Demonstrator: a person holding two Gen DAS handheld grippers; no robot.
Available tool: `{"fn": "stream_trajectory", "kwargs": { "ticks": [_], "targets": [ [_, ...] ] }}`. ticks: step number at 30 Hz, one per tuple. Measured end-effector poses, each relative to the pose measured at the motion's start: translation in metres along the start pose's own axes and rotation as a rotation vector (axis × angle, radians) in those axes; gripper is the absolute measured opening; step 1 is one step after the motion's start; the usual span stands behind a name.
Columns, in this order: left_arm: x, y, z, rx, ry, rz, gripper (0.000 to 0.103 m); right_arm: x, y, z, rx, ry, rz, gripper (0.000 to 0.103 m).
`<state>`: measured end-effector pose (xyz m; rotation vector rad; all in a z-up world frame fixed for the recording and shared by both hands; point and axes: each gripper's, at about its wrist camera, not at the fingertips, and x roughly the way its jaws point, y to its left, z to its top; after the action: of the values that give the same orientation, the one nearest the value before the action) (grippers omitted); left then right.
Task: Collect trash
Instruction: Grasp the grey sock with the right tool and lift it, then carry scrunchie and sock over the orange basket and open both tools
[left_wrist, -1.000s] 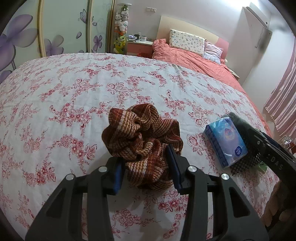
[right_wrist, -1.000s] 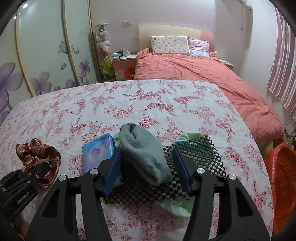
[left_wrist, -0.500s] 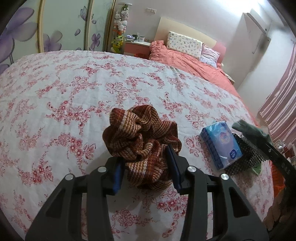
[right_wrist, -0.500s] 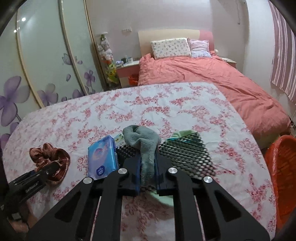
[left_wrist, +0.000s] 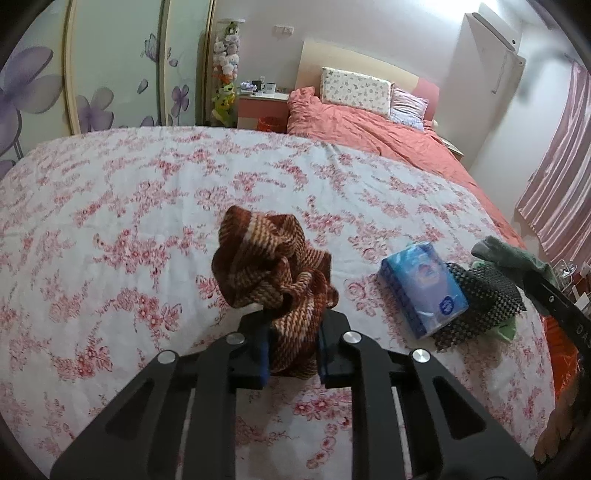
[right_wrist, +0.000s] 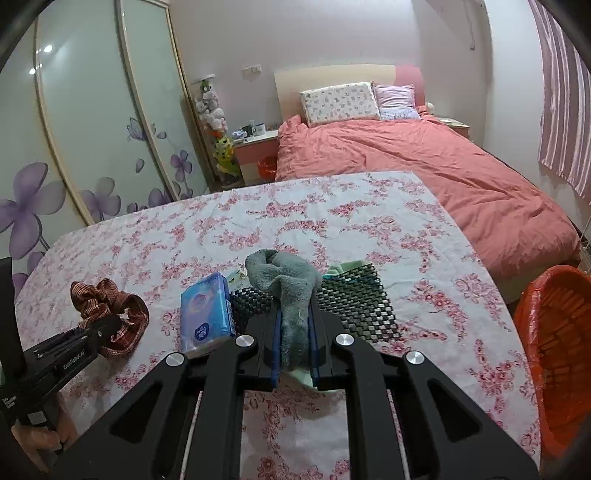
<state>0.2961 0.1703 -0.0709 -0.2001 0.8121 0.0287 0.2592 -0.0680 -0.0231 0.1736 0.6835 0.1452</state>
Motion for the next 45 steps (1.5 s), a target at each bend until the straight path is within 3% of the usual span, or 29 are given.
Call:
{"fn": "stream_trajectory", "kwargs": {
  "ticks": [14,26,35,45],
  "targets": [
    [-0.062,-0.053,0.013,0.085,-0.107,-0.049,0.018,-0.061,-0.025,0.007,0.028,-0.106,-0.008,0.012],
    [-0.112,-0.126,0.007,0.192,-0.174,-0.135,0.018,-0.115,-0.068,-0.002,0.081,-0.194,-0.060,0.012],
    [-0.128,-0.191,-0.011,0.280,-0.167,-0.245,0.019,-0.150,-0.116,-0.014,0.153,-0.257,-0.147,0.012],
    [-0.121,-0.271,-0.037,0.360,-0.109,-0.400,0.019,-0.165,-0.179,-0.033,0.279,-0.279,-0.239,0.012]
  ]
}}
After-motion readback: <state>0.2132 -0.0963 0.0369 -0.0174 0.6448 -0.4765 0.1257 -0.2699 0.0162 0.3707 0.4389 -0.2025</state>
